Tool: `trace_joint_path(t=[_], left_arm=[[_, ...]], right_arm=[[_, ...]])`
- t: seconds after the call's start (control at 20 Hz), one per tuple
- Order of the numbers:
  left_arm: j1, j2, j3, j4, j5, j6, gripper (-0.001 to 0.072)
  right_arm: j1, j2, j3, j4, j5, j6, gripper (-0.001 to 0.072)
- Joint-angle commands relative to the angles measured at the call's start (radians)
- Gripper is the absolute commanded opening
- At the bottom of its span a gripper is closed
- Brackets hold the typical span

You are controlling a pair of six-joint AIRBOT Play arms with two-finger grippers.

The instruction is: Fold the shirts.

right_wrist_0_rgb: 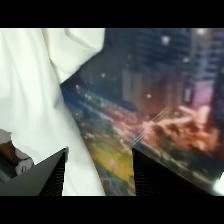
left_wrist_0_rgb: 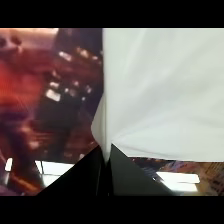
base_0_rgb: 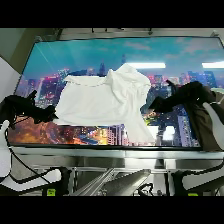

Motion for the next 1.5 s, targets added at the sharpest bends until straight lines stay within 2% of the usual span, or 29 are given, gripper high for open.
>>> trace_joint_path(t=[0.0, 0.25, 0.3, 0.35, 0.4, 0.55, 0.75, 0.85, 1.0, 1.1, 1.25, 1.35, 1.45], left_arm=[[-0.005, -0.008, 0.028, 0.003, 0.016, 0.006, 0.0013], [-0.034, -0.009, 0.037, 0.003, -0.006, 0.017, 0.0013], [-0.035, -0.009, 0.037, 0.000, -0.002, 0.021, 0.0013], [-0.036, -0.007, 0.037, -0.001, 0.000, 0.033, 0.0013], [-0.036, -0.002, 0.037, -0.024, 0.006, 0.050, 0.0013], [-0.031, 0.082, 0.053, -0.212, 0.000, 0.147, 0.0013], [-0.040, 0.349, 0.291, -0.236, 0.028, 0.174, 0.0013], [-0.040, 0.544, 0.429, -0.236, -0.079, 0.169, 0.0013], [-0.040, 0.829, 0.555, -0.227, -0.373, 0.126, 0.0013], [-0.038, 0.938, 0.643, -0.212, -0.452, 0.135, 0.0013], [-0.038, 0.946, 0.772, -0.126, -0.381, 0.114, 0.0013], [-0.038, 0.863, 0.837, -0.113, -0.258, 0.064, 0.0013], [-0.038, 0.750, 0.859, -0.154, -0.147, 0.056, 0.0013]], right_arm=[[0.122, -0.026, -0.048, 0.037, 0.077, -0.003, 0.0465], [0.187, -0.026, -0.048, 0.071, 0.121, 0.024, 0.0455], [0.190, -0.026, -0.048, 0.085, 0.120, 0.022, 0.0317], [0.196, -0.026, -0.048, 0.095, 0.120, 0.016, 0.0134], [0.198, -0.024, -0.047, 0.105, 0.114, 0.013, 0.0017], [0.190, 0.027, 0.008, 0.129, 0.059, 0.000, 0.0015], [0.074, 0.338, 0.290, 0.130, 0.006, 0.064, 0.0015], [0.027, 0.529, 0.486, 0.118, 0.022, 0.062, 0.0016], [0.014, 0.758, 0.709, 0.042, 0.083, 0.060, 0.0016], [0.014, 0.871, 0.780, -0.010, 0.137, 0.060, 0.0016], [0.014, 0.978, 0.799, -0.163, 0.164, 0.060, 0.0016], [0.014, 0.986, 0.799, -0.216, 0.156, 0.058, 0.0016], [0.014, 0.946, 0.797, -0.230, 0.130, 0.056, 0.0016]])
